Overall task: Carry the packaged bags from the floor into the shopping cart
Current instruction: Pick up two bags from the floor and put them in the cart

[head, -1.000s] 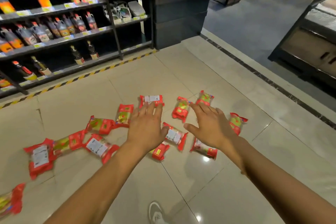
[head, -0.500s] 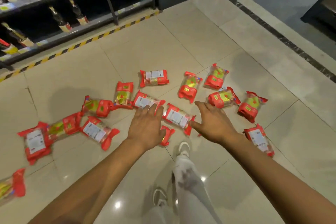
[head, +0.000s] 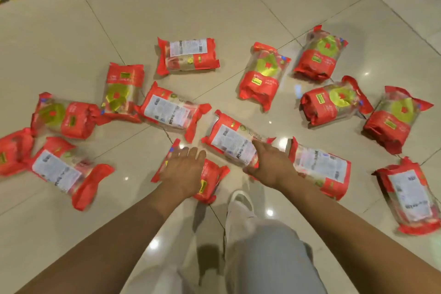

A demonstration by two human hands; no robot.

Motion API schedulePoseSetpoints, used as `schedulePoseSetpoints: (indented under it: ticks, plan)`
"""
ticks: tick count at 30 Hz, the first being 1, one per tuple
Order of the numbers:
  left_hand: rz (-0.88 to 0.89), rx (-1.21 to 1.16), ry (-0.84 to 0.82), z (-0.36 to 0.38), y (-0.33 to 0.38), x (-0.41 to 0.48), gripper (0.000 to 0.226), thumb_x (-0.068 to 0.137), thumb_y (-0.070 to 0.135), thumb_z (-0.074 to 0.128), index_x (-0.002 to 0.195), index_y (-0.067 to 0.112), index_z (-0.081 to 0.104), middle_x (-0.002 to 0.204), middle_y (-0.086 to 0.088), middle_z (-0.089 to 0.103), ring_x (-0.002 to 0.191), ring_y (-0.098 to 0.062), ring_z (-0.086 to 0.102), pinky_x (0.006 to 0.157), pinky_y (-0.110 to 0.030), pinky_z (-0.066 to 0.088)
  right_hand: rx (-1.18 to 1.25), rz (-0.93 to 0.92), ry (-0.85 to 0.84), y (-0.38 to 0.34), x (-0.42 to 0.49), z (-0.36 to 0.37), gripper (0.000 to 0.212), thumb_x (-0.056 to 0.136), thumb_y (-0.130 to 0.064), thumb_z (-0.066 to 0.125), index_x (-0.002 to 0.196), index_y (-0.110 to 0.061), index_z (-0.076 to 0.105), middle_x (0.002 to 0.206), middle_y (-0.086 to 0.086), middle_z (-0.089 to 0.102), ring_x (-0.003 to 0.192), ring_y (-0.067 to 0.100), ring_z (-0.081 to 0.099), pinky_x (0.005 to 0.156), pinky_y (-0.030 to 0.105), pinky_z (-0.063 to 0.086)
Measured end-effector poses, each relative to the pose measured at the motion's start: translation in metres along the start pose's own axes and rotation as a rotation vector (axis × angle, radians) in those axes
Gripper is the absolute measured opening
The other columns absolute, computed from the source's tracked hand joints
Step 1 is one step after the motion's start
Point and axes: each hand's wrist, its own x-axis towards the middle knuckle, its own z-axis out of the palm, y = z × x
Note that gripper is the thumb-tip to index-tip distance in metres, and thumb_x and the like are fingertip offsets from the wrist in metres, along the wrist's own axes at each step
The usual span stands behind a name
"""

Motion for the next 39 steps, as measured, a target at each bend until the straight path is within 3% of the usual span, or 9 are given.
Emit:
schedulePoseSetpoints:
  ticks: [8, 11, 15, 19, 23, 26, 30, 35, 39]
  plan:
    - [0.066, 0.138, -0.135, 0.126, -0.002, 0.142, 0.087, 0.080, 0.034, 0.079, 0.151, 0.017, 0.033, 0.144, -0.010, 0.045, 0.134, -0.034, 0.043, 0.112, -0.052, 0.031, -0.009, -0.032, 0.033, 0.040, 0.180, 0.094, 0.095, 0.085, -0.056, 0.070, 0.157, -0.015, 0.024, 0.155, 0.011, 0.037, 0.142, 0.033, 0.038, 0.113, 0.044, 0.036]
    - [0.125, 0.142, -0.179, 0.150, -0.003, 0.175, 0.091, 0.075, 0.041, 0.085, 0.149, 0.017, 0.037, 0.140, -0.009, 0.050, 0.131, -0.032, 0.046, 0.108, -0.049, 0.033, -0.008, -0.023, 0.044, 0.046, 0.231, 0.107, 0.102, 0.076, -0.059, 0.077, 0.154, -0.020, 0.025, 0.141, 0.008, 0.046, 0.135, 0.032, 0.045, 0.108, 0.045, 0.040]
    - [0.204, 0.121, -0.258, 0.157, -0.009, 0.198, 0.095, 0.073, 0.052, 0.086, 0.150, 0.018, 0.041, 0.144, -0.009, 0.051, 0.135, -0.032, 0.045, 0.118, -0.050, 0.026, 0.126, 0.077, -0.068, 0.053, 0.265, 0.108, 0.126, 0.056, -0.065, 0.089, 0.154, -0.024, 0.023, 0.138, 0.010, 0.050, 0.132, 0.034, 0.047, 0.109, 0.048, 0.040]
    - [0.153, 0.038, -0.243, 0.152, -0.016, 0.178, 0.090, 0.071, 0.055, 0.085, 0.143, 0.017, 0.047, 0.138, -0.009, 0.051, 0.129, -0.031, 0.046, 0.109, -0.048, 0.037, 0.204, 0.195, -0.074, 0.052, 0.245, 0.114, 0.098, 0.054, -0.060, 0.090, 0.130, -0.019, 0.045, 0.126, 0.008, 0.051, 0.119, 0.030, 0.051, 0.101, 0.044, 0.049]
    - [-0.099, -0.228, -0.149, 0.156, -0.033, 0.126, 0.087, 0.068, 0.067, 0.075, 0.136, 0.024, 0.044, 0.131, -0.003, 0.054, 0.120, -0.026, 0.052, 0.096, -0.041, 0.046, 0.380, 0.231, -0.027, 0.043, 0.195, 0.121, 0.074, 0.055, -0.047, 0.083, 0.110, -0.022, 0.040, 0.100, -0.003, 0.063, 0.087, 0.021, 0.065, 0.081, 0.039, 0.055]
    - [-0.481, -0.654, 0.019, 0.117, -0.052, 0.064, 0.082, 0.066, 0.075, 0.071, 0.122, 0.022, 0.044, 0.120, -0.001, 0.061, 0.111, -0.027, 0.062, 0.083, -0.037, 0.044, 0.440, 0.214, 0.143, 0.016, 0.141, 0.075, 0.063, 0.064, -0.040, 0.081, 0.105, -0.023, 0.036, 0.088, -0.006, 0.061, 0.074, 0.020, 0.062, 0.069, 0.035, 0.046]
    - [-0.813, -1.092, 0.277, 0.008, -0.077, -0.030, 0.082, 0.063, 0.074, 0.078, 0.110, 0.017, 0.042, 0.115, -0.010, 0.066, 0.109, -0.036, 0.065, 0.082, -0.039, 0.046, 0.528, 0.068, 0.292, -0.049, 0.054, -0.034, 0.064, 0.072, -0.042, 0.083, 0.109, -0.027, 0.033, 0.092, -0.010, 0.059, 0.081, 0.022, 0.061, 0.075, 0.037, 0.043]
    - [-0.843, -1.378, 0.649, -0.160, -0.109, -0.179, 0.100, 0.046, 0.083, 0.074, 0.124, 0.026, 0.049, 0.119, -0.002, 0.070, 0.110, -0.033, 0.067, 0.096, -0.046, 0.052, 0.545, -0.098, 0.484, -0.158, -0.102, -0.179, 0.069, 0.070, -0.052, 0.082, 0.116, -0.035, 0.033, 0.100, -0.014, 0.063, 0.087, 0.017, 0.064, 0.075, 0.035, 0.043]
    - [-0.855, -1.424, 0.868, -0.285, -0.133, -0.326, 0.084, 0.055, 0.068, 0.083, 0.119, 0.025, 0.050, 0.117, -0.001, 0.070, 0.108, -0.032, 0.068, 0.093, -0.045, 0.054, 0.576, -0.152, 0.603, -0.236, -0.242, -0.283, 0.072, 0.067, -0.057, 0.082, 0.116, -0.032, 0.036, 0.105, -0.007, 0.067, 0.095, 0.026, 0.068, 0.077, 0.038, 0.050]
